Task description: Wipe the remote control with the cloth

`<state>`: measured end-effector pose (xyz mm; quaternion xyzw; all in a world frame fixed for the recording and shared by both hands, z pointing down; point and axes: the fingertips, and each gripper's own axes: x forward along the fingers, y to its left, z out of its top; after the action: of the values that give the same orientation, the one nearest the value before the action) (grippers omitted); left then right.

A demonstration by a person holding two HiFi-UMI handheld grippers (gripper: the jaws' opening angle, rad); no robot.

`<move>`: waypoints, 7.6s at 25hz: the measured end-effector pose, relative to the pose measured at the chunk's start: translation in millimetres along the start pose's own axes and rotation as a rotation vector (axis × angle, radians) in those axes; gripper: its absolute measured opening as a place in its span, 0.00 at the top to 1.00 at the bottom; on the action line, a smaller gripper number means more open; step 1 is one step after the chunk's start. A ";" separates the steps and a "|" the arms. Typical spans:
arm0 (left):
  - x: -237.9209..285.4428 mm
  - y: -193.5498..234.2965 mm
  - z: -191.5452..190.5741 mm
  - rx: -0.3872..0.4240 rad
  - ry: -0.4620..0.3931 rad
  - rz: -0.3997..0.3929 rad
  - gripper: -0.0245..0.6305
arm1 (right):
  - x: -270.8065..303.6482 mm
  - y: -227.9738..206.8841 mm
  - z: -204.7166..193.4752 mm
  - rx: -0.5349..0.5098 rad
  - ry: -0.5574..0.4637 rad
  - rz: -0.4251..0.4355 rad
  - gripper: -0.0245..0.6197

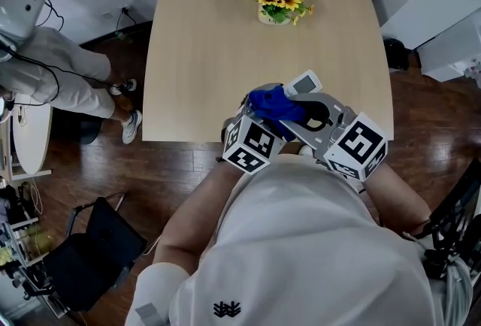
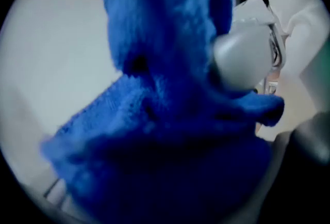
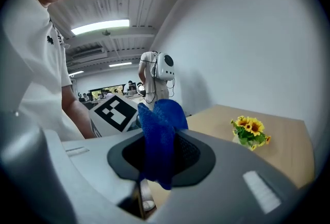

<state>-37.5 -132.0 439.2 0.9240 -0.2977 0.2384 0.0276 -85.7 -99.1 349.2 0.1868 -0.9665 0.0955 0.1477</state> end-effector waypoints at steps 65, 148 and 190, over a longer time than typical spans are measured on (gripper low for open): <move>50.5 30.1 -54.2 -0.089 0.094 -0.031 0.54 | -99.1 -144.4 -94.6 0.214 0.087 -0.449 0.83; -279.1 -284.0 -68.1 -0.365 -0.241 -0.067 0.59 | -218.2 261.2 -163.2 0.152 0.078 -0.479 0.83; -253.8 -397.3 5.7 -0.211 -0.262 -0.154 0.59 | -306.0 299.3 -169.0 0.084 0.017 -0.456 0.83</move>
<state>8.8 329.5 354.2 0.9592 -0.2503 0.0806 0.1036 111.4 316.2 370.8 0.4055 -0.8932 0.1015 0.1656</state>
